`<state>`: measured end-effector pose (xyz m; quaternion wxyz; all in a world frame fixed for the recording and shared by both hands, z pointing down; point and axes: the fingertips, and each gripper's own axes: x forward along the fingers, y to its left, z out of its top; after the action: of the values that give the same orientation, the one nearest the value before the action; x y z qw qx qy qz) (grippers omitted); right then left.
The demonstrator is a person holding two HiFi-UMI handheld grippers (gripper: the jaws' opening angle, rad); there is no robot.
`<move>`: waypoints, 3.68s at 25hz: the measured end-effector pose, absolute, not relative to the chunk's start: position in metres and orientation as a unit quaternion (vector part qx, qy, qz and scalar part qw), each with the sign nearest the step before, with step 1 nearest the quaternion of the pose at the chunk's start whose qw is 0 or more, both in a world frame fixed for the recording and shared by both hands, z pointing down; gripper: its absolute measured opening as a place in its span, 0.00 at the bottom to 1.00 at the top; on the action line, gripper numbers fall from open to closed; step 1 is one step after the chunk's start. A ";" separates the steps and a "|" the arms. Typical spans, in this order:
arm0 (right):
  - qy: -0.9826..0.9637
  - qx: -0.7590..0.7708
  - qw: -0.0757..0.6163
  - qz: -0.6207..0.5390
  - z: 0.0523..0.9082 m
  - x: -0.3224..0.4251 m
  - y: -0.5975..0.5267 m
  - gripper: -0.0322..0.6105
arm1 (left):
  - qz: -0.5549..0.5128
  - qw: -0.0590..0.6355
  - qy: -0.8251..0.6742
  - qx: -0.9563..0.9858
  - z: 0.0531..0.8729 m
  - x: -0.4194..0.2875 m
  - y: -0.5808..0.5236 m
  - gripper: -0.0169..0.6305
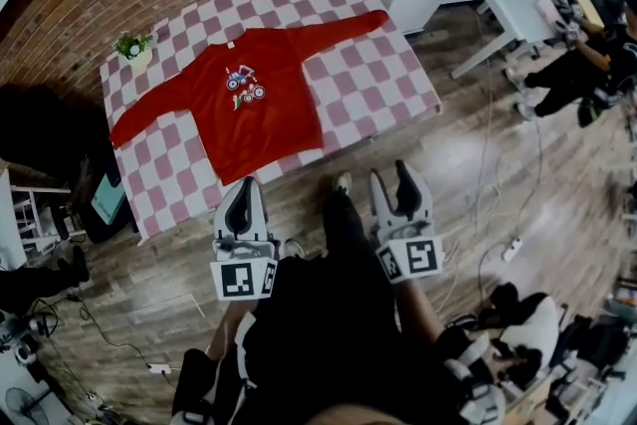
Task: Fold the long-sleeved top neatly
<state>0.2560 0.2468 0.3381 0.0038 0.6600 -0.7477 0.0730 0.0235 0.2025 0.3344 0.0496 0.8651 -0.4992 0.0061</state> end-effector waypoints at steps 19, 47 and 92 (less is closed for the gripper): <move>-0.785 0.609 0.024 0.109 0.358 0.410 0.015 0.33 | 0.038 0.043 -0.559 0.827 0.332 0.174 0.025 0.04; -0.630 0.655 0.056 0.413 0.629 0.555 -0.262 0.33 | 0.187 0.131 -0.534 0.814 0.570 0.206 -0.213 0.04; -0.777 0.576 0.127 0.221 0.518 0.443 -0.287 0.08 | 0.129 0.136 -0.586 0.789 0.499 0.178 -0.152 0.04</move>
<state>0.4430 -0.2871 0.5176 0.1269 0.5755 -0.7770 0.2211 0.1779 -0.1523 0.4991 0.1356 0.7886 -0.5859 0.1286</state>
